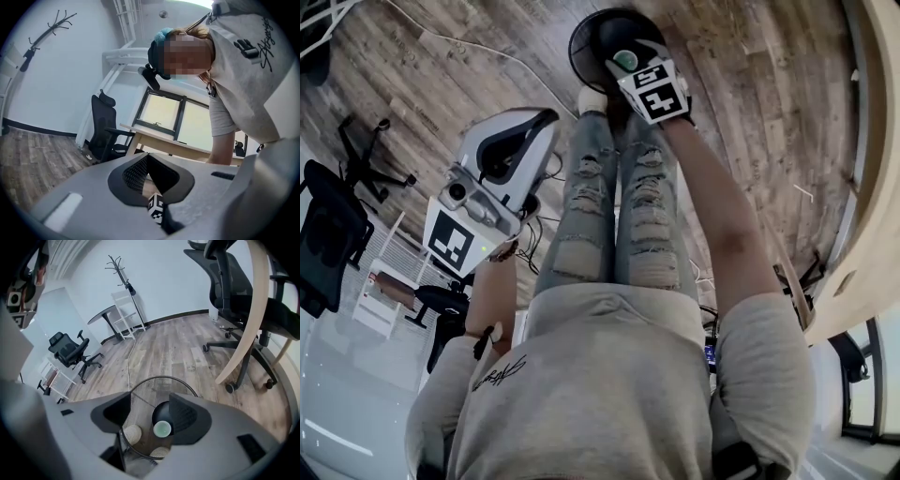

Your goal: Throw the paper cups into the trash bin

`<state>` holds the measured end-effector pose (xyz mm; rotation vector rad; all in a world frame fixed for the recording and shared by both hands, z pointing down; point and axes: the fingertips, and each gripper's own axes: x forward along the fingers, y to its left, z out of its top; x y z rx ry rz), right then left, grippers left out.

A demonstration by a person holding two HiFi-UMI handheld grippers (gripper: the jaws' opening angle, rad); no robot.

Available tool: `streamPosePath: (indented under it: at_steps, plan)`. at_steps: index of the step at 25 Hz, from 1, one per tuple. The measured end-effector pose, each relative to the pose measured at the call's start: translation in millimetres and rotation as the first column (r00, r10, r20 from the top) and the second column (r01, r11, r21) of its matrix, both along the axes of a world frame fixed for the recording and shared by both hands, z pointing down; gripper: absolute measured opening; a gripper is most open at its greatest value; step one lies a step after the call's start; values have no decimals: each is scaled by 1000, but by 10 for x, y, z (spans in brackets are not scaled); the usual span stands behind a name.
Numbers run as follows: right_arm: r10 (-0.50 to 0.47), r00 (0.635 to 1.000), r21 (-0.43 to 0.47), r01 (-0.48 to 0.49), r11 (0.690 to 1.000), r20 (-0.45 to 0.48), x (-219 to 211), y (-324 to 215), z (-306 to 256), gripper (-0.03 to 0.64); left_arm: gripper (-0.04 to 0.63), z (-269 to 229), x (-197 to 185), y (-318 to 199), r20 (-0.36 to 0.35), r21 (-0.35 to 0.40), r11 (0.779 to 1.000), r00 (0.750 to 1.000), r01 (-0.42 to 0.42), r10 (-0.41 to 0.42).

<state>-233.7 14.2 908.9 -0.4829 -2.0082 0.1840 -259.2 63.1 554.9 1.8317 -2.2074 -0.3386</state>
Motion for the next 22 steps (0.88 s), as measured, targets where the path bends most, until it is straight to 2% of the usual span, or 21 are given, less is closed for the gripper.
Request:
streamPosePath:
  at_steps: [6, 11, 15, 22]
  plan:
    - [-25, 993, -12, 27, 1000, 117, -172, -24, -418, 258, 0, -126, -38, -53, 18, 8, 1000, 1000, 0, 0]
    - [-50, 983, -37, 58, 998, 179, -326, 16, -659, 258, 0, -109, -88, -146, 45, -9, 1000, 999, -9, 9]
    - [-75, 967, -35, 86, 996, 243, -274, 77, -1108, 258, 0, -297, 10, -138, 42, -8, 1000, 999, -13, 13]
    - [-64, 948, -77, 92, 993, 311, -232, 118, -1646, 256, 0, -490, 39, -130, 50, -14, 1000, 999, -19, 20]
